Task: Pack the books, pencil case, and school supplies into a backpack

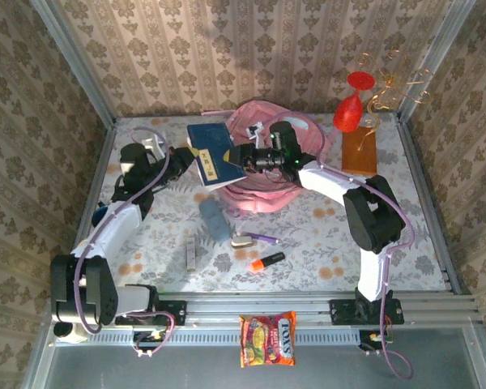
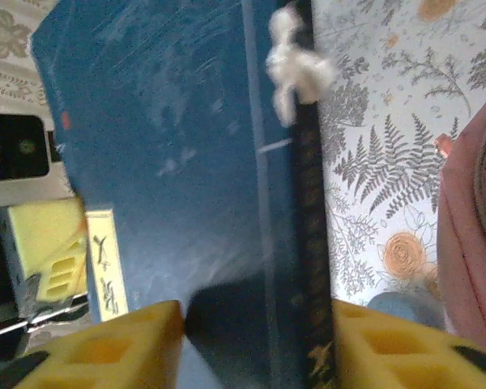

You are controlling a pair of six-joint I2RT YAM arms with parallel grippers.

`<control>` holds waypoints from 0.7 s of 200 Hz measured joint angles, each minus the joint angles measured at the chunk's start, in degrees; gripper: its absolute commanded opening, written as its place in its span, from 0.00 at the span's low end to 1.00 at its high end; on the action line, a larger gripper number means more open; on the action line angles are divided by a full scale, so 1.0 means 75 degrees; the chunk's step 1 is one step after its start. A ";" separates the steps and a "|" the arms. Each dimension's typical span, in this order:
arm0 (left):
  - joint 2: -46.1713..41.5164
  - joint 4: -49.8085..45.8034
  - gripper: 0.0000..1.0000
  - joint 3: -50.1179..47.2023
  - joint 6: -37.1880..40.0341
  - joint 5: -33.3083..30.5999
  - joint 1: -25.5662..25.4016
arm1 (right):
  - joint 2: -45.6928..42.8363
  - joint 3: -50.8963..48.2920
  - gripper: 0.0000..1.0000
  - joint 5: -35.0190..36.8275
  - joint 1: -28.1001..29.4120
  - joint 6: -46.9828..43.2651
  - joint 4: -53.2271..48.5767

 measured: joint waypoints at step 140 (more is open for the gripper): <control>0.1099 -0.2996 0.61 0.1212 0.6647 -0.3468 -0.2699 | -0.3722 -0.0545 0.00 0.0280 -0.2629 -0.1687 -0.3340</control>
